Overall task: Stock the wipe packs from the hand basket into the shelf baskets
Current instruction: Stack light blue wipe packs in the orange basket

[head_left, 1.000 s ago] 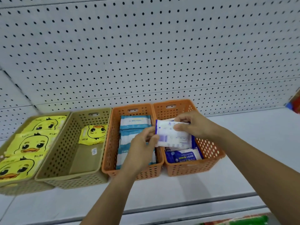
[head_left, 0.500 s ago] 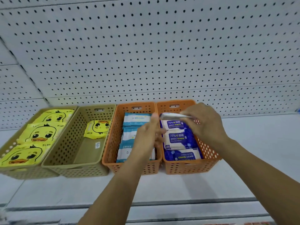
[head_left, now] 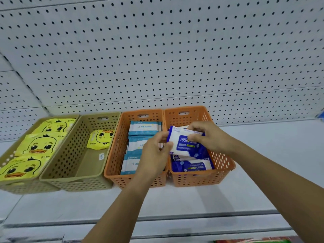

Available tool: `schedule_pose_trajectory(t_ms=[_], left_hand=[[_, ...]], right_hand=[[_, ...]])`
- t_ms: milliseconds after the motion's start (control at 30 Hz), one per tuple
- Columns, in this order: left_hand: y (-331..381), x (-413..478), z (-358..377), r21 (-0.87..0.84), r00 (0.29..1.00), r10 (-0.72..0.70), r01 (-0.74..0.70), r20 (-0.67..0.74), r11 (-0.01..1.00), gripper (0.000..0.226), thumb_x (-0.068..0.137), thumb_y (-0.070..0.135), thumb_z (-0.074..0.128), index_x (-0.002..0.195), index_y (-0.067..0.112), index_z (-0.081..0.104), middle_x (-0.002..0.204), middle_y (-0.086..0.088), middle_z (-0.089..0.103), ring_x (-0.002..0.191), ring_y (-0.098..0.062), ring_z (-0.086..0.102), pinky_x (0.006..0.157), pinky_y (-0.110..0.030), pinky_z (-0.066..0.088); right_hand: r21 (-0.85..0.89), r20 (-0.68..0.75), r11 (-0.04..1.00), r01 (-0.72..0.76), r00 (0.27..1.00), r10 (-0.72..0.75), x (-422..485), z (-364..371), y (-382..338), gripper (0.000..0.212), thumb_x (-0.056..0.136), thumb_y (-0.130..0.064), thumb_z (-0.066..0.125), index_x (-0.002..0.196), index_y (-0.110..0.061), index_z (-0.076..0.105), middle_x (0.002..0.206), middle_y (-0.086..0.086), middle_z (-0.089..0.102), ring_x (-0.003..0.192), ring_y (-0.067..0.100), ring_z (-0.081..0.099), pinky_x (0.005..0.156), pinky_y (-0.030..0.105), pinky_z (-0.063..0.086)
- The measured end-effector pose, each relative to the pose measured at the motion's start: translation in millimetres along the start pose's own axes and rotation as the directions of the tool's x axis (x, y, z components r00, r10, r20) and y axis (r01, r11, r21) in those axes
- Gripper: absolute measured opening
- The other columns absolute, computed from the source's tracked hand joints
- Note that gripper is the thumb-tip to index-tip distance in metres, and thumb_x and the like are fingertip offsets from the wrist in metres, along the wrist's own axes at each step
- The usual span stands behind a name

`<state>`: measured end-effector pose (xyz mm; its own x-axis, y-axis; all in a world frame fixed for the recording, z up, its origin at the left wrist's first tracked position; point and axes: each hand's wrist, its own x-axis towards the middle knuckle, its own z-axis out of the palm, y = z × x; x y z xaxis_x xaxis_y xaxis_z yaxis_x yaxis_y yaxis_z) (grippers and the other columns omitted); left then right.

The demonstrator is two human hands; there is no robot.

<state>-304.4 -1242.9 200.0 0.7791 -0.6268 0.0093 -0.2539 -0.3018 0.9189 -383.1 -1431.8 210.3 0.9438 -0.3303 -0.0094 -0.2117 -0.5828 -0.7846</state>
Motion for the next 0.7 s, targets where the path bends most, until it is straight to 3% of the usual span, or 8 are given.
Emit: schedule_pose_trajectory(t_ms=[100,200,367,533,700], left_hand=[[-22.0,-16.5,-3.9,0.505,0.99,0.095,-0.137,0.108,0.852,0.052,0.093,0.055,0.05,0.14,0.037,0.039,0.14,0.02,0.044,0.129,0.0,0.038,0.101,-0.026,0.041],[-33.3,-33.8,-3.9,0.714,0.978,0.138,-0.207,0.155,0.669,0.062,0.09,0.07,0.033,0.143,0.038,0.028,0.141,0.019,0.046,0.131,-0.002,0.038,0.113,-0.035,0.029],[-32.9,-44.1,2.5,0.79,0.984,0.155,-0.16,0.083,0.591,0.07,0.092,0.069,0.02,0.15,0.029,0.024,0.144,0.011,0.048,0.133,-0.005,0.039,0.114,-0.032,0.023],[-36.2,-46.8,5.5,0.82,0.981,0.19,-0.145,0.045,0.554,0.084,0.085,0.07,0.004,0.149,0.023,0.032,0.132,0.004,0.06,0.122,-0.012,0.051,0.103,-0.032,0.036],[-43.5,-52.6,2.6,0.8,0.971,0.228,-0.195,0.076,0.567,0.078,0.088,0.07,0.008,0.148,0.026,0.031,0.136,0.006,0.055,0.127,-0.011,0.046,0.108,-0.032,0.031]], right_hand=[[-0.025,0.066,0.995,-0.101,0.993,0.102,2.3,-0.8,16.8,0.008,0.092,-0.023,0.061,0.096,-0.016,0.059,0.105,-0.003,0.067,0.094,0.015,0.067,0.076,0.037,0.059],[-0.252,0.215,0.962,-0.101,0.964,0.157,11.3,7.8,27.5,0.006,0.091,-0.022,0.063,0.096,-0.019,0.061,0.113,-0.001,0.064,0.098,0.016,0.063,0.076,0.034,0.058],[-0.416,0.321,0.904,-0.098,0.915,0.247,16.9,34.1,37.5,0.022,0.091,-0.025,0.062,0.113,-0.023,0.06,0.125,-0.002,0.058,0.106,0.016,0.058,0.082,0.028,0.053],[-0.475,0.261,0.877,-0.075,0.94,0.222,8.6,44.7,33.0,0.041,0.094,-0.027,0.057,0.133,-0.017,0.052,0.136,0.002,0.052,0.12,0.019,0.051,0.096,0.032,0.048],[-0.408,0.049,0.903,-0.137,0.984,0.172,-29.9,50.9,6.4,0.037,0.096,-0.039,0.05,0.126,-0.02,0.057,0.128,0.002,0.055,0.113,0.02,0.054,0.092,0.037,0.05]])
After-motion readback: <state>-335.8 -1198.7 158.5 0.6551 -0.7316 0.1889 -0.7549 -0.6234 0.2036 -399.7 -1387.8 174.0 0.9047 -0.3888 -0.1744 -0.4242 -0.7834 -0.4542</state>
